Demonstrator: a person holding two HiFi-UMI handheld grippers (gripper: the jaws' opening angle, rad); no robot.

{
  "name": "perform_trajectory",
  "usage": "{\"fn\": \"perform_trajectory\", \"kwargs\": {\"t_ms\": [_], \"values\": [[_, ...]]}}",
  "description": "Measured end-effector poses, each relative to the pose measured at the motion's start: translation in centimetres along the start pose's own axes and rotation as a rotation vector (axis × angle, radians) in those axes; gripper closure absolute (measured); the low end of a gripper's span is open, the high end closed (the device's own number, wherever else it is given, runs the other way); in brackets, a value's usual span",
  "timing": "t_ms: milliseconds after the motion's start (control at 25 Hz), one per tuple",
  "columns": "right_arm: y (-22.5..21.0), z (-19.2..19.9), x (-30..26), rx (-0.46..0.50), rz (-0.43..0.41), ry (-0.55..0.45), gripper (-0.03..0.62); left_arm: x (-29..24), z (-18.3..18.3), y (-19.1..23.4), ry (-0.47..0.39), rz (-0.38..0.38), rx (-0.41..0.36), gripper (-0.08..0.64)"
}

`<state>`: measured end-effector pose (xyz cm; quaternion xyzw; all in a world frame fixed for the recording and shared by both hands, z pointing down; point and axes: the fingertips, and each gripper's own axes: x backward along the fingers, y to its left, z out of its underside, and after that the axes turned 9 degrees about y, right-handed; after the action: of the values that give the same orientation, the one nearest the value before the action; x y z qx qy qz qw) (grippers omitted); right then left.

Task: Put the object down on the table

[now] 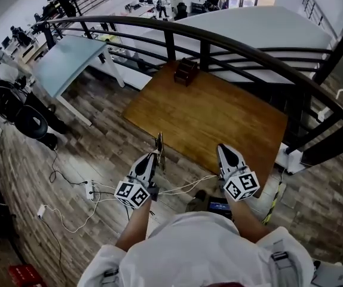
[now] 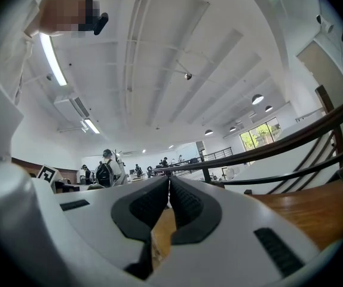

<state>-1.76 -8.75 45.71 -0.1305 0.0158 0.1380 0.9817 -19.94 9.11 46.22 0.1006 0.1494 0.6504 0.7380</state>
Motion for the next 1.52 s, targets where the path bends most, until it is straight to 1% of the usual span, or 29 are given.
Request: {"fn": "perform_trajectory", "kwargs": {"t_ms": [400, 640, 760, 920, 1040, 1160, 1240, 1360, 1520], "values": [[-7.1, -4.0, -6.5, 0.012, 0.014, -0.012, 0.568, -10.0, -4.1, 3.7, 0.004, 0.007, 0.002, 0.545], [-10.9, -4.4, -7.7, 0.011, 0.035, -0.023, 0.566, -14.8, -4.7, 3.7, 0.027, 0.042, -0.003, 0.545], [-12.5, -4.6, -7.5, -0.005, 0.056, -0.030, 0.566, -16.6, -5.2, 3.7, 0.055, 0.051, 0.014, 0.545], [-14.3, -4.3, -7.3, -0.034, 0.092, -0.036, 0.566, -18.8, -5.4, 3.8, 0.084, 0.099, 0.004, 0.545], [-14.8, -3.8, -7.4, -0.052, 0.118, -0.035, 0.566, -20.2, -5.5, 4.4, 0.106, 0.125, 0.011, 0.545], [-15.1, -2.7, -7.6, -0.065, 0.150, -0.031, 0.566, -21.7, -4.9, 5.2, 0.153, 0.163, 0.026, 0.545], [-15.4, -2.7, -8.0, -0.067, 0.180, -0.031, 0.567, -22.9, -4.7, 5.8, 0.177, 0.210, 0.032, 0.545], [-15.8, -3.6, -8.2, -0.072, 0.244, -0.037, 0.567, -24.6, -5.1, 6.4, 0.202, 0.288, 0.061, 0.545], [-15.5, -3.8, -9.5, -0.082, 0.333, -0.035, 0.568, -27.1, -5.8, 8.3, 0.233, 0.362, 0.079, 0.545]]}}
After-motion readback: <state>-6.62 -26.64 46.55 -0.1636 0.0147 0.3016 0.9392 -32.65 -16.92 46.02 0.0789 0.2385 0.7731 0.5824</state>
